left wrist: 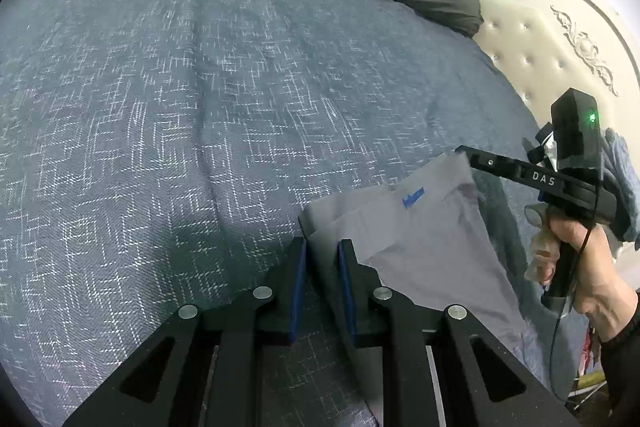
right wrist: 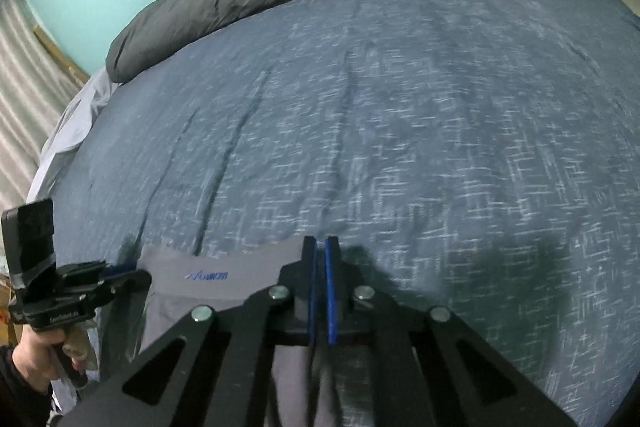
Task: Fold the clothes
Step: 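Close the right tool on the T-shirt end while the left tool grasps beside it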
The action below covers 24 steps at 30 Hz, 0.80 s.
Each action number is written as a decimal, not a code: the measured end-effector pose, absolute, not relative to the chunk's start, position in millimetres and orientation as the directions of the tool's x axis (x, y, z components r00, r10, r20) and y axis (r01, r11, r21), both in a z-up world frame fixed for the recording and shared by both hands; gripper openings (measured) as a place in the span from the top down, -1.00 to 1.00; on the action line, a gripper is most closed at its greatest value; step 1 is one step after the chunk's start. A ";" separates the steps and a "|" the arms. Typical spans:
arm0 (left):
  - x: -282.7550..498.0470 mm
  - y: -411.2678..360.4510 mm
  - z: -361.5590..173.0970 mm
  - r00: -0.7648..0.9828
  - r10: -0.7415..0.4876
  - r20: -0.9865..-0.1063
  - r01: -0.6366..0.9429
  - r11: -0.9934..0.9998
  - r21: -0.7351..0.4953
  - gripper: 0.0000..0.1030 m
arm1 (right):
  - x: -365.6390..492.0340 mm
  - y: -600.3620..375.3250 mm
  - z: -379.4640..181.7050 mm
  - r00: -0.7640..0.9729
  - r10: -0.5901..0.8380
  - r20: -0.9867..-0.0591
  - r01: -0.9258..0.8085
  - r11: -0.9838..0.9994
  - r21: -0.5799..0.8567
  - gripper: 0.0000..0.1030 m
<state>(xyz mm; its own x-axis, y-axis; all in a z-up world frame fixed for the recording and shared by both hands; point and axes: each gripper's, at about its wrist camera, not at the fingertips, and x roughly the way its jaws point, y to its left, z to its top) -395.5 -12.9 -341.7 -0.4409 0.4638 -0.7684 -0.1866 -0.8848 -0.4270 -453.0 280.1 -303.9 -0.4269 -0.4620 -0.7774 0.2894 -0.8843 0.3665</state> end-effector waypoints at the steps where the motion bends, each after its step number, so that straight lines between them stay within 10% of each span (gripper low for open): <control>1: -395.6 -13.3 -341.4 -0.440 0.465 -0.768 -0.185 -0.884 -0.430 0.66 | -453.7 281.8 -303.6 -0.426 -0.475 -0.770 0.287 -0.878 0.383 0.93; 4: -394.0 -15.5 -339.2 -0.443 0.470 -0.764 -0.178 -0.881 -0.439 0.65 | -454.2 284.6 -303.1 -0.397 -0.521 -0.756 0.282 -0.853 0.439 0.85; 6: -392.2 -17.6 -337.6 -0.445 0.474 -0.760 -0.175 -0.878 -0.445 0.65 | -450.8 284.5 -299.2 -0.402 -0.537 -0.742 0.291 -0.843 0.452 0.22; 8: -391.9 -18.2 -336.8 -0.445 0.477 -0.758 -0.175 -0.876 -0.449 0.65 | -448.8 281.5 -296.7 -0.387 -0.562 -0.731 0.317 -0.825 0.467 0.04; 24: -399.0 -11.3 -346.4 -0.447 0.507 -0.737 -0.142 -0.854 -0.501 0.39 | -451.5 257.9 -319.4 -0.317 -0.544 -0.777 0.374 -0.824 0.425 -0.09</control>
